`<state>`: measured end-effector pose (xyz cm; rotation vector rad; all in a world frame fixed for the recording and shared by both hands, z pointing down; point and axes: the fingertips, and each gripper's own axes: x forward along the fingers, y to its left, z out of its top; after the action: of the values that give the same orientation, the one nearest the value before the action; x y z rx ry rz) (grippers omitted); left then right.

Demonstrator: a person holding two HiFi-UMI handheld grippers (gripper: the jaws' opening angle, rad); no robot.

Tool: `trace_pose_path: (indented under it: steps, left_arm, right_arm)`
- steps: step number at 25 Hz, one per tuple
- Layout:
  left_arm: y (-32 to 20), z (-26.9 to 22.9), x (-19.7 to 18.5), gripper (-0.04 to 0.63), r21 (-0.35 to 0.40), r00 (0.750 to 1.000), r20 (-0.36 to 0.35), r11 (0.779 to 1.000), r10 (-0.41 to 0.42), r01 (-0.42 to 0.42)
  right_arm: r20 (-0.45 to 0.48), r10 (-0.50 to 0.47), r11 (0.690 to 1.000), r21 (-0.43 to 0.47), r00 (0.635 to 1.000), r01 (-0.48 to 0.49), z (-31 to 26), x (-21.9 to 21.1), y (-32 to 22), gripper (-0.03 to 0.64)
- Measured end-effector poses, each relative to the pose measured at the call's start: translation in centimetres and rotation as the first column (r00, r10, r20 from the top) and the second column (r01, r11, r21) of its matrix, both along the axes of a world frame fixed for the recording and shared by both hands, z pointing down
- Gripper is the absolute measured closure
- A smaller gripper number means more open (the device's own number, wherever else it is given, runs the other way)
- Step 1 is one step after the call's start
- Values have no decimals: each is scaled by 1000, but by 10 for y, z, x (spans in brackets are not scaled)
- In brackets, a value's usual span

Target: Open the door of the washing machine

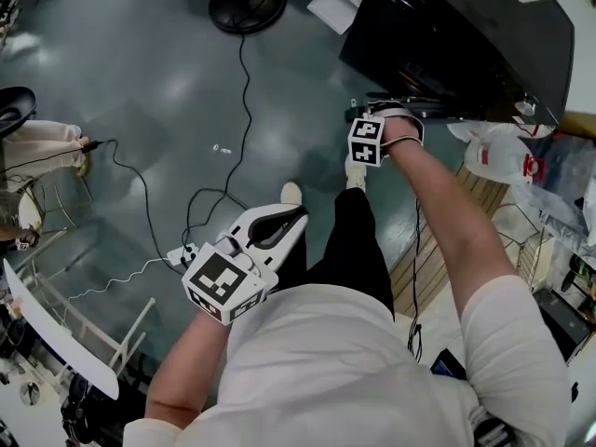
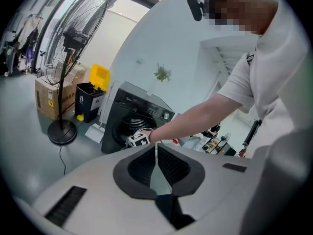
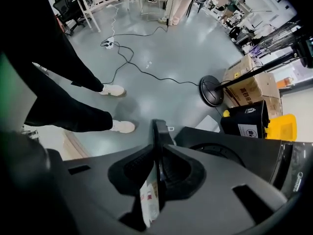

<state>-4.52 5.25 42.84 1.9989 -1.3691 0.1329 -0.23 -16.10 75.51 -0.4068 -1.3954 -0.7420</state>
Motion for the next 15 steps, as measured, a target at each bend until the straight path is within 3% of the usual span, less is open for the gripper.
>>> trace_pose_path:
  steps: [15]
  left_arm:
    - [13,-7,17,571,36,994,8,993,111,-112]
  right_arm:
    - [-60,-80,997,4,995,80,2,59,59,548]
